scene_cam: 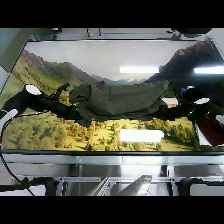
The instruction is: Fold the shirts.
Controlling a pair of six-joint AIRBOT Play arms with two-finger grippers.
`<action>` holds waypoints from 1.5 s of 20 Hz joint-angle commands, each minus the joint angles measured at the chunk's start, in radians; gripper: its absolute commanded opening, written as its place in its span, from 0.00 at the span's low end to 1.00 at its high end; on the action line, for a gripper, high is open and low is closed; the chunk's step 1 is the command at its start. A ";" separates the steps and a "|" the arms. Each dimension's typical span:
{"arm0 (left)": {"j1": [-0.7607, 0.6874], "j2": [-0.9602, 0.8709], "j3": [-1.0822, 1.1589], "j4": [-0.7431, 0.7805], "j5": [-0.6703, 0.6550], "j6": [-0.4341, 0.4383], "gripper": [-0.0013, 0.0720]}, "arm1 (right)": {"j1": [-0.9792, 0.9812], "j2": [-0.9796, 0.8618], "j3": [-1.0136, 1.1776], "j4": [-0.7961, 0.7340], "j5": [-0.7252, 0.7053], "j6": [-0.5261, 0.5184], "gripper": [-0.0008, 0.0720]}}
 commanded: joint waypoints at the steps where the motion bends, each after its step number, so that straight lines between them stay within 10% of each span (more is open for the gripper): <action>1: 0.007 0.014 0.070 -0.003 -0.072 0.000 0.04 | -0.013 0.108 0.029 0.031 0.053 -0.002 0.04; 16: 0.167 0.579 1.052 0.002 -0.037 -0.104 0.05 | -0.337 1.043 0.564 0.128 0.068 0.047 0.04; 23: 0.186 0.558 0.899 -0.027 0.031 -0.013 0.05 | -0.351 0.913 0.674 0.226 0.099 0.047 0.04; 30: 0.008 0.066 0.777 -0.025 0.031 0.060 0.05 | -0.127 0.444 0.530 0.134 0.189 0.055 0.04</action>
